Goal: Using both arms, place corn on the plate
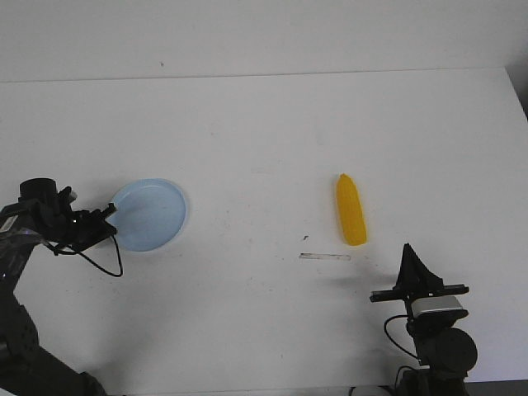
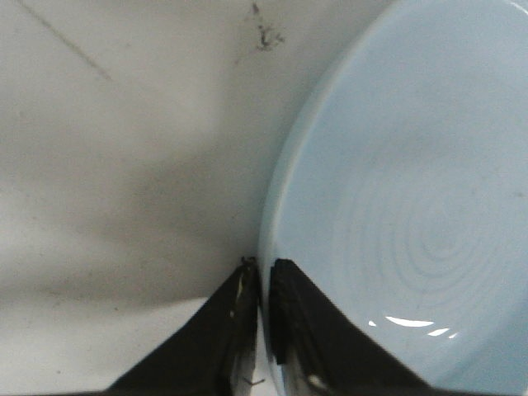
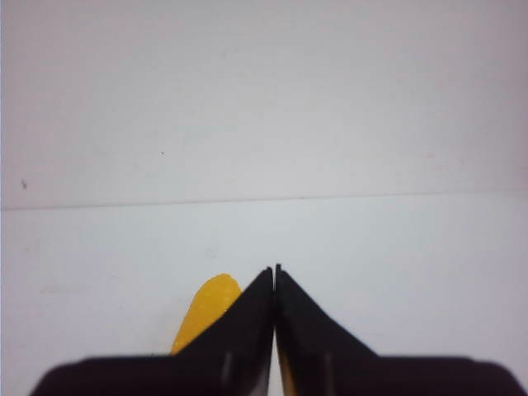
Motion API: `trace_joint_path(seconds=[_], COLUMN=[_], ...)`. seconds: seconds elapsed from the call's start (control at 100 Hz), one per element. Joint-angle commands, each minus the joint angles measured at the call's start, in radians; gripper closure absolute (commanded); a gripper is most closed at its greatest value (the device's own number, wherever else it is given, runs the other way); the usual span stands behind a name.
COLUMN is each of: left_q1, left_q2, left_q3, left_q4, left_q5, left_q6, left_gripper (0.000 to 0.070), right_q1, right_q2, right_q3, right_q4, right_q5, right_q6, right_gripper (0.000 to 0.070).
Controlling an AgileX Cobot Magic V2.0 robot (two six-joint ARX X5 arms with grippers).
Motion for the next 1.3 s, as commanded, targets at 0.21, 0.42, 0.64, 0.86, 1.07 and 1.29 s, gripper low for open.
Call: trace_joint_path(seconds=[0.21, 0.42, 0.64, 0.86, 1.07, 1.29], left_q1=[-0.069, -0.302, -0.538, -0.679, -0.696, -0.678], left_q2=[-0.069, -0.073, -0.045, 0.019, 0.028, 0.028], left_q3=[0.006, 0.006, 0.006, 0.006, 0.006, 0.006], left_q4=[-0.001, 0.051, 0.197, 0.230, 0.237, 0.236], left_q5=[0.101, 0.072, -0.058, -0.058, -0.064, -0.064], left_q6=[-0.044, -0.102, -0.315, -0.377, -0.377, -0.372], left_gripper=[0.0699, 0.0699, 0.0699, 0.0699, 0.0655, 0.0558], right_q1=[0.000, 0.000, 0.000, 0.000, 0.000, 0.000], right_q2=[0.001, 0.001, 0.001, 0.001, 0.001, 0.001], right_q3=[-0.001, -0.001, -0.001, -0.001, -0.001, -0.001], right_q4=[0.007, 0.007, 0.007, 0.008, 0.007, 0.007], right_q5=[0.000, 0.000, 0.000, 0.000, 0.000, 0.000], right_q6=[-0.006, -0.006, -0.006, -0.006, -0.006, -0.006], right_gripper=[0.0700, 0.0700, 0.0700, 0.0700, 0.0700, 0.0700])
